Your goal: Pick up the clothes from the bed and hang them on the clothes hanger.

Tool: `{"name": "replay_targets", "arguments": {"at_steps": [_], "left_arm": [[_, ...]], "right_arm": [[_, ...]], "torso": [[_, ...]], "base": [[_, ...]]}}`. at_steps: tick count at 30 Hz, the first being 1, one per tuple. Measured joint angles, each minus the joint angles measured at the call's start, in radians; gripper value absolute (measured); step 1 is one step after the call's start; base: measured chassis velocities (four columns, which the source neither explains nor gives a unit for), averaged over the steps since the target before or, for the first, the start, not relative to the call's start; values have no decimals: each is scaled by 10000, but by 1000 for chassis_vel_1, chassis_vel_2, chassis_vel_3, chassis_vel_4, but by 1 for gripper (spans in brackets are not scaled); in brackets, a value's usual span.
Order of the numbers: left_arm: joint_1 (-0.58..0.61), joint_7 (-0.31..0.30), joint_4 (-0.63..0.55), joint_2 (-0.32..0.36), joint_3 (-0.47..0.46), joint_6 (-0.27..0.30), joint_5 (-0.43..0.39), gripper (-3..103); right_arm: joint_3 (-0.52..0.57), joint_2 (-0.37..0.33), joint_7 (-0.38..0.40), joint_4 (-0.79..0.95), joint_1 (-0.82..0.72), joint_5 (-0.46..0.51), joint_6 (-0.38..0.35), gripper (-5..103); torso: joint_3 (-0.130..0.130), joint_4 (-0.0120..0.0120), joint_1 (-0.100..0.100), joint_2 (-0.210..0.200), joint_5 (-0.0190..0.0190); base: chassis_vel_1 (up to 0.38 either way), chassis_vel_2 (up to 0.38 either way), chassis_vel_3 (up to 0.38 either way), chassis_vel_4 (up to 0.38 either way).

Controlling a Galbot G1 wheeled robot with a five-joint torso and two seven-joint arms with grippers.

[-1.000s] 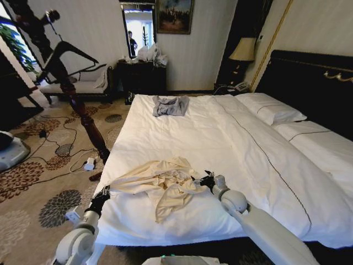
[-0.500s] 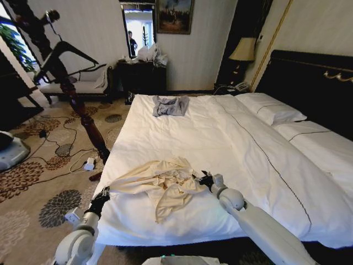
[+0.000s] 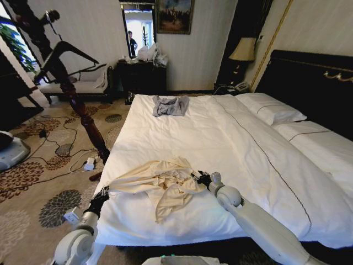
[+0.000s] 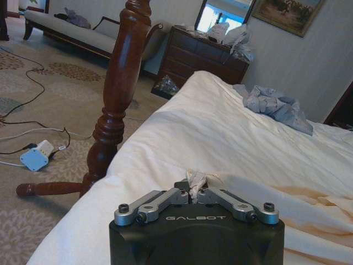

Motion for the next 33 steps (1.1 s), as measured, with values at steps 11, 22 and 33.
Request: {"name": "replay_targets", "arguments": {"at_steps": [11,22,33], "left_arm": [[-22,-2,36,-55,31,0,-11,2],[-86,-44,-50,-25,101,0,-16,2],[-464,-384,-805,616,-141,136,-281,2]], "right_arm": [[164,-39,191,430,-344,-22,-17,2],[795,-121,581,1126,-594,174,181,0],[2808,-430,964,2284,-887,888,224,0]], "torso": [[0,0,0,0,0],[0,0,-1,0,0],[0,3,0,0,0]], "base": [[0,0,0,0],[0,0,0,0],[0,0,0,0]]}}
